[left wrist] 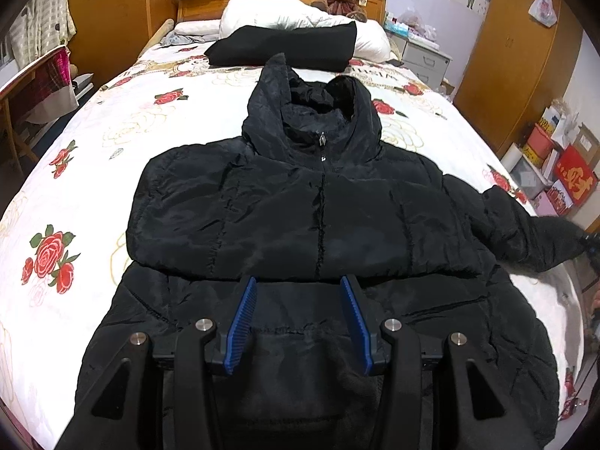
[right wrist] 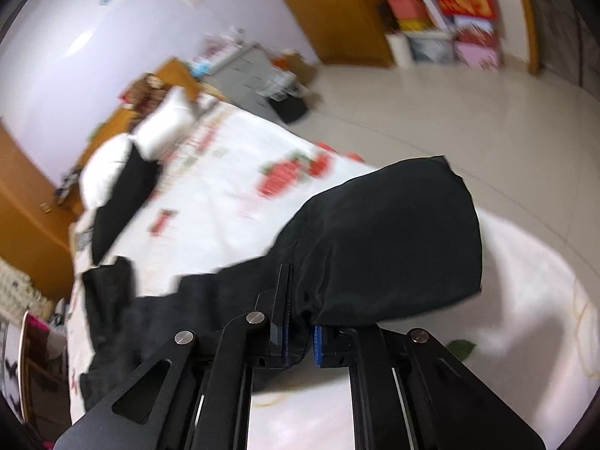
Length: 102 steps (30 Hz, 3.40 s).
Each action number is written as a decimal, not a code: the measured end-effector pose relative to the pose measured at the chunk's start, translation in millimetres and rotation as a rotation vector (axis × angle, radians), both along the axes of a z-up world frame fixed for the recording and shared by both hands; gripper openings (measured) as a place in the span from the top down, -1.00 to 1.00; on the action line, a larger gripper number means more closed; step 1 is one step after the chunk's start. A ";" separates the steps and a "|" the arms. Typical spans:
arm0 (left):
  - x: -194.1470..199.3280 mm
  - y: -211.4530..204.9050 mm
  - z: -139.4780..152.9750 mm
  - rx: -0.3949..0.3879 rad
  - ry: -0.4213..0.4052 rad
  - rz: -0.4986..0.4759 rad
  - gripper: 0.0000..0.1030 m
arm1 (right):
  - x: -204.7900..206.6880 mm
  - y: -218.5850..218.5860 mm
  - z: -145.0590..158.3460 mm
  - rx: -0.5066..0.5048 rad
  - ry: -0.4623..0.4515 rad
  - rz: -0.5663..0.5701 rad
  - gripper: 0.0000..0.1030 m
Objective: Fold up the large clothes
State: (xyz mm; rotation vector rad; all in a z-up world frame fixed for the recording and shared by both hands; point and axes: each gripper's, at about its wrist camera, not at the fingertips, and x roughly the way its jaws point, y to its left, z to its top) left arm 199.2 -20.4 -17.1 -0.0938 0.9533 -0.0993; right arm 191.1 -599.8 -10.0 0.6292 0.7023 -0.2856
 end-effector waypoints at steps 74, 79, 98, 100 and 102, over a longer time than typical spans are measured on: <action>103.0 21.5 -69.4 -0.132 0.077 0.057 0.84 | 122.8 270.4 -93.1 -0.151 0.192 0.632 0.45; 103.5 21.8 -70.2 -0.117 0.090 0.055 0.82 | 134.2 265.8 -101.5 -0.104 0.223 0.647 0.46; 136.5 -5.0 -68.3 0.017 0.007 -0.008 0.73 | 167.5 229.7 -87.9 -0.249 0.235 0.509 0.46; 139.3 -3.2 -82.4 0.013 -0.002 -0.015 0.73 | 162.2 227.1 -94.9 -0.232 0.230 0.512 0.46; 143.5 -1.6 -85.6 0.005 -0.002 -0.006 0.73 | 163.3 226.8 -97.8 -0.235 0.230 0.510 0.46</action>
